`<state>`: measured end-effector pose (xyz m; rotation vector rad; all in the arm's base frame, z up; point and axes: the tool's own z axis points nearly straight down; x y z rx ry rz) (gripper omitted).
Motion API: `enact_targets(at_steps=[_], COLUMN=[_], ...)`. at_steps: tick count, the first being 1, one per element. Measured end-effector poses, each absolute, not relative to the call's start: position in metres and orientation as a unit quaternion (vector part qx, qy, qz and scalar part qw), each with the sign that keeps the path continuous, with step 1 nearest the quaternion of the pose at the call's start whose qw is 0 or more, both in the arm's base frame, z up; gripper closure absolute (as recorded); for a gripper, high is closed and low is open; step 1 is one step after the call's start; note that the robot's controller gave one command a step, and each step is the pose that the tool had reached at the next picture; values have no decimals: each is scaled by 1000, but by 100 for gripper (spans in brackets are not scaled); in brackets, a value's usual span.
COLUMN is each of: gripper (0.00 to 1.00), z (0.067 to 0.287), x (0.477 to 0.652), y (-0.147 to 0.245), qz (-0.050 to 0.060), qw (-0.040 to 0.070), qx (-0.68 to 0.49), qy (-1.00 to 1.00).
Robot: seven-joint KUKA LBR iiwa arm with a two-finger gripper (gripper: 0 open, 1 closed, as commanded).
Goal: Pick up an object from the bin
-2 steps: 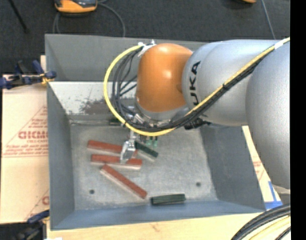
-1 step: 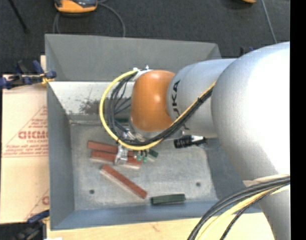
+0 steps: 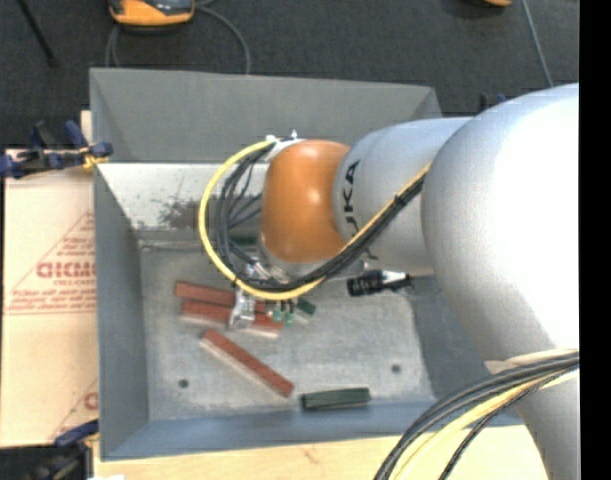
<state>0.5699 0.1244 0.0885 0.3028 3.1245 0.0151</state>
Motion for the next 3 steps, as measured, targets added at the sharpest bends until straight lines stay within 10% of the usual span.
enact_targets(at_steps=[1,3], gripper=[100,100], z=[108,218], x=[574,577], y=[133,128], qz=[1,0], qw=[1,1], qx=[94,97], qy=[996,995])
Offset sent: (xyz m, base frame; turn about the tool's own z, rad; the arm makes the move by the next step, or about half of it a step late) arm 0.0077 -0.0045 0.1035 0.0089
